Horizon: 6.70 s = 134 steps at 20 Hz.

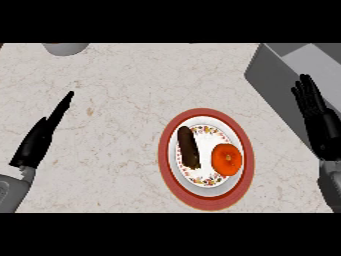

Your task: Pick the squash from the plate and place it in the cardboard box

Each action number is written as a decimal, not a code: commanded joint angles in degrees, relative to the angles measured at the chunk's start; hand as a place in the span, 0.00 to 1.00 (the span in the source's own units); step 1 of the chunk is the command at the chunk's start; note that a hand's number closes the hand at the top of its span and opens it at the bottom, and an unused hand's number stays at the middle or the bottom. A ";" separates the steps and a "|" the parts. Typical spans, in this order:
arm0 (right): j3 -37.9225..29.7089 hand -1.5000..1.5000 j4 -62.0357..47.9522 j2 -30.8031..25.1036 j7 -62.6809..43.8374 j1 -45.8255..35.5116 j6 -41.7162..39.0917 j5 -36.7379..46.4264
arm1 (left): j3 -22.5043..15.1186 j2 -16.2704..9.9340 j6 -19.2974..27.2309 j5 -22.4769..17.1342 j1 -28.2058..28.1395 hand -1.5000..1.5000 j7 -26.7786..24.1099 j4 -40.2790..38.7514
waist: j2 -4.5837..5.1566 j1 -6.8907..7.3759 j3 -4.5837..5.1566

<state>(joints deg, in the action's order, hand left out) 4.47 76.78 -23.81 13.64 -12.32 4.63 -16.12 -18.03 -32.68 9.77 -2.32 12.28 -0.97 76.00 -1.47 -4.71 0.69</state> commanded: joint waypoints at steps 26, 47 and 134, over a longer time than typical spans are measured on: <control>6.56 0.00 47.26 -27.71 -34.41 23.15 0.01 33.64 | 14.66 5.90 -1.79 -23.35 -11.23 0.50 10.36 16.62 | 1.29 5.33 -0.23; 26.09 0.00 43.28 -12.89 -80.04 -3.47 -20.52 28.56 | 17.07 7.78 -2.90 -21.55 -9.20 0.50 13.43 16.70 | 1.45 5.15 -0.66; 1.80 1.00 -20.38 5.87 -35.33 -27.50 -23.53 67.67 | 29.20 18.53 -16.40 -11.60 -11.56 0.50 16.79 19.82 | 1.62 5.56 -0.70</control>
<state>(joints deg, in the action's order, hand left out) 7.70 61.22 -16.11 -24.02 -35.72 -21.39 49.25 10.52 -13.75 -5.31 -13.85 2.32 16.92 95.74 0.30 1.15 -0.03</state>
